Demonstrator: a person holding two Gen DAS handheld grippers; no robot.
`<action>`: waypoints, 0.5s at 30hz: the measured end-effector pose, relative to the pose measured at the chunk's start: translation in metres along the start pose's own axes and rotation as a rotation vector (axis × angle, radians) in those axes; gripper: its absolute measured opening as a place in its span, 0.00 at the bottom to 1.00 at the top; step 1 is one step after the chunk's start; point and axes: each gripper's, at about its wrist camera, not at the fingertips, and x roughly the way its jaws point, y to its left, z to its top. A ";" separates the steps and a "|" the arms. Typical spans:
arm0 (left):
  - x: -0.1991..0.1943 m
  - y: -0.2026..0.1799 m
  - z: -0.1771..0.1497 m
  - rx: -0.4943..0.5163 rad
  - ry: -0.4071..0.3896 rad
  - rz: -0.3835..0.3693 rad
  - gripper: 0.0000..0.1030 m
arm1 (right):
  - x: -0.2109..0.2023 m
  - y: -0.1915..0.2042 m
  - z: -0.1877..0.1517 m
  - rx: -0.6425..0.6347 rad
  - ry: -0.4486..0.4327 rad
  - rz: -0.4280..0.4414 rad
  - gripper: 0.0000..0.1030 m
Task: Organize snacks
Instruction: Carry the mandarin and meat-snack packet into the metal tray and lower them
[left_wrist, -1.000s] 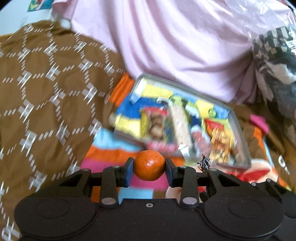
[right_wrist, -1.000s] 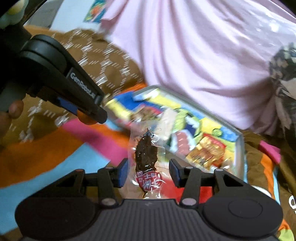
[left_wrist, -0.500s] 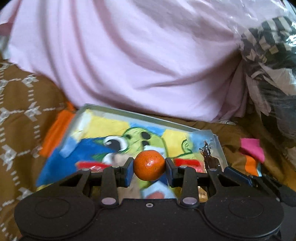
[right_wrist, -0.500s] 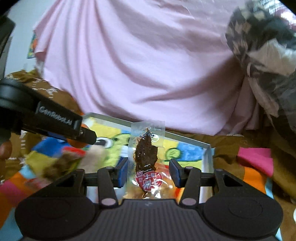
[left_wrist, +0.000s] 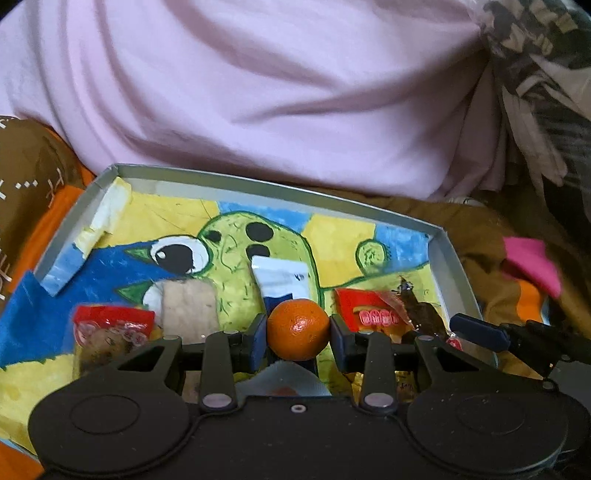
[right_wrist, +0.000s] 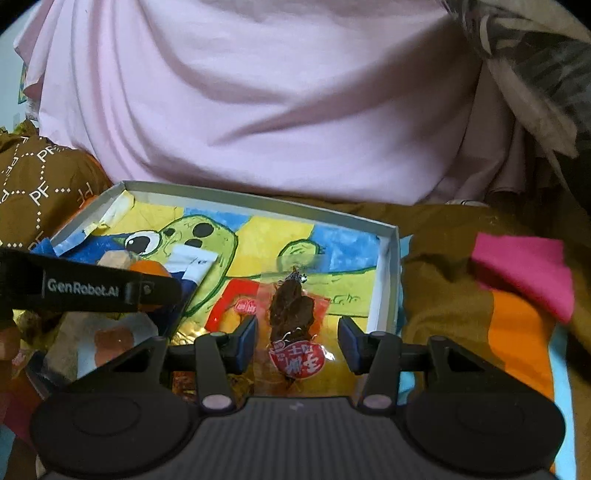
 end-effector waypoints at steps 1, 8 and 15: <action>0.002 0.000 -0.001 0.002 -0.001 0.003 0.36 | 0.001 0.000 -0.001 -0.001 0.001 0.002 0.51; 0.001 0.000 -0.003 0.008 -0.006 0.002 0.37 | 0.002 0.002 -0.001 0.001 0.004 -0.001 0.51; 0.002 0.000 -0.004 0.005 0.001 -0.004 0.40 | 0.002 0.003 -0.001 0.005 -0.005 -0.001 0.53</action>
